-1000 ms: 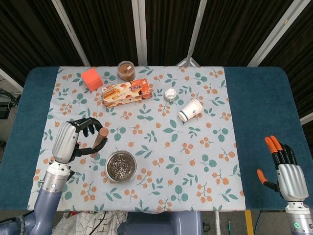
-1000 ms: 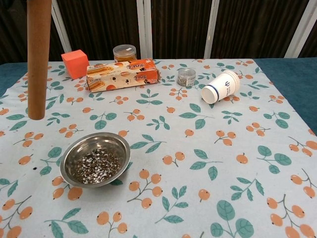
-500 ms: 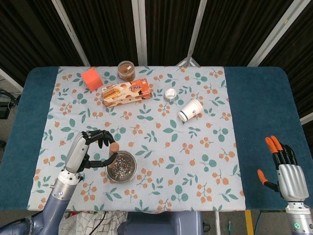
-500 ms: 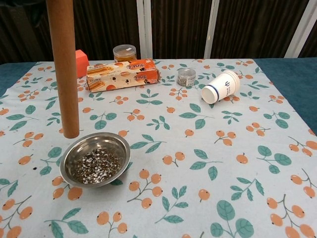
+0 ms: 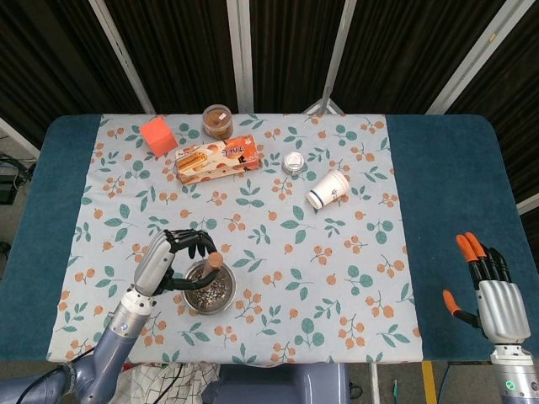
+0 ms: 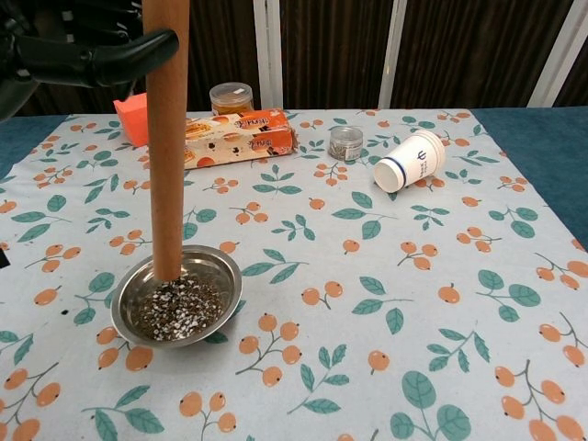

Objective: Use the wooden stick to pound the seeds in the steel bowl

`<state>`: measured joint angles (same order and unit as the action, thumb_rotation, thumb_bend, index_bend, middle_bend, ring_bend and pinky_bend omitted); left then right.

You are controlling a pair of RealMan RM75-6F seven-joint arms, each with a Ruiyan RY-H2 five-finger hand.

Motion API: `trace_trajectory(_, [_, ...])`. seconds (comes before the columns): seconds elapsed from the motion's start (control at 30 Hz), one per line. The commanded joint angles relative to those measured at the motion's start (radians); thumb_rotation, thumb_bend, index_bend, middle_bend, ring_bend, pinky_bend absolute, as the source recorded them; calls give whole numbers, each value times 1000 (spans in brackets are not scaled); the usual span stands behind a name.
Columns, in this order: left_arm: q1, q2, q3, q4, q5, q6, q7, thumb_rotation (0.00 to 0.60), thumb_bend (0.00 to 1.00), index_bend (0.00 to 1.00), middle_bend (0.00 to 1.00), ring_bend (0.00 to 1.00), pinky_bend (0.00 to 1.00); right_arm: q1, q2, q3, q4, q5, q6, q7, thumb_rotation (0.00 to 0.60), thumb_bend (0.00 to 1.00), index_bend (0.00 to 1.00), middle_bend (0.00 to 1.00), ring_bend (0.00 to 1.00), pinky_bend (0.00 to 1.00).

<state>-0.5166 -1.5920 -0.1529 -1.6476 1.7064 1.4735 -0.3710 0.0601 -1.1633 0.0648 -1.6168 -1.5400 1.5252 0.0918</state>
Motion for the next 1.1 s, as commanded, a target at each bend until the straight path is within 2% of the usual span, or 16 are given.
trace_trajectory(0.03, [-6,-51,7,77,26,34,-55,600,853,662,734,593,683,1,0,0,1,-1,-1,1,600,367,0,0,0,0])
trace_trajectory(0.47, [-13,-136,27,278,43,89,-195,600,851,662,734,593,683,6,-3,5,2,13,-13,4,600,367,0,0,0,0])
trace_trajectory(1.1, [-14,-212,75,460,48,112,-282,600,850,662,734,593,683,9,1,8,-8,33,-31,7,600,366,0,0,0,0])
